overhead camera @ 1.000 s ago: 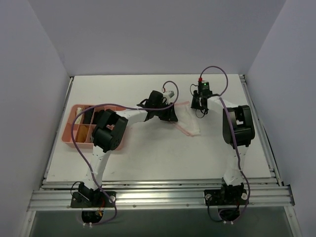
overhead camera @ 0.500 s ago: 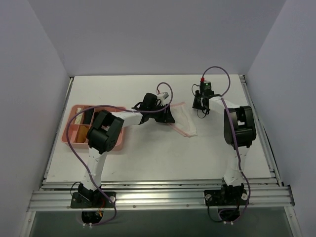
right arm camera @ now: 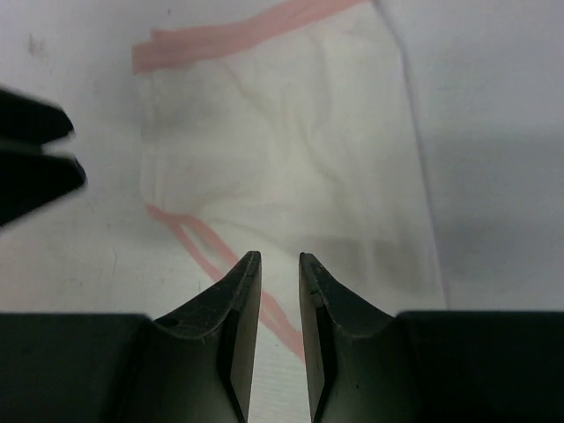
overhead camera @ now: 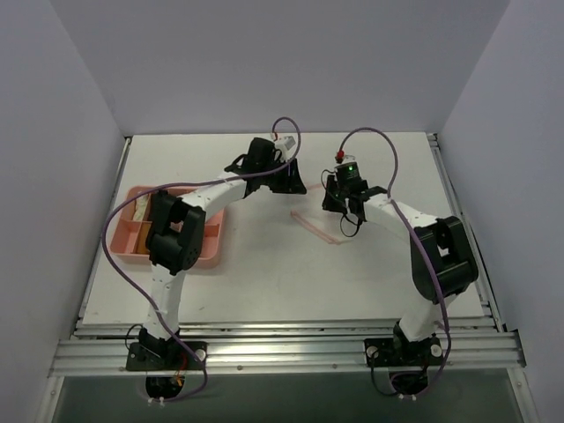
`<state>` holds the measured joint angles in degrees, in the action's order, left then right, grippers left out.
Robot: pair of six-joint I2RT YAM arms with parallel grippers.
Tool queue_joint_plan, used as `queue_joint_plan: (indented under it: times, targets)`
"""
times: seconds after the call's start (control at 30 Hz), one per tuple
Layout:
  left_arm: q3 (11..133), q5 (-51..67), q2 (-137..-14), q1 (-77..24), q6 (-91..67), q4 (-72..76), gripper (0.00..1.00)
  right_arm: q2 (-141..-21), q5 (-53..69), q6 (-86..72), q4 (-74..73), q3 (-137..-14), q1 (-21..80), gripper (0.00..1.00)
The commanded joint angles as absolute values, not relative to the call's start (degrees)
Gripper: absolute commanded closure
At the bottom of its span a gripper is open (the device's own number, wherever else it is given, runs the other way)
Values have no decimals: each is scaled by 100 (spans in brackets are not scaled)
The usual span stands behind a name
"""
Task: Roll the underwear
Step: Fold the underwear
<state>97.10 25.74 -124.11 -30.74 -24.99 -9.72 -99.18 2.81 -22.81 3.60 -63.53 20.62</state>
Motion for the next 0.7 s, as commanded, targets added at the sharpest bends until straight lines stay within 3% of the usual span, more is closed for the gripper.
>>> queue_joint_plan:
  times: [0.0, 0.4, 0.67]
  targets:
    - [10256, 2233, -12734, -2918, -2320, -1467, 49, -9695, 80, -2583, 588, -5969, 2240, 80]
    - [10907, 2039, -13614, -2777, -2338, -1556, 49, -9773, -764, -2909, 704, -4940, 2628, 80]
    - [10566, 1890, -13413, -2751, -2347, -1513, 49, -9484, -1651, -2945, 26, -4887, 2373, 79]
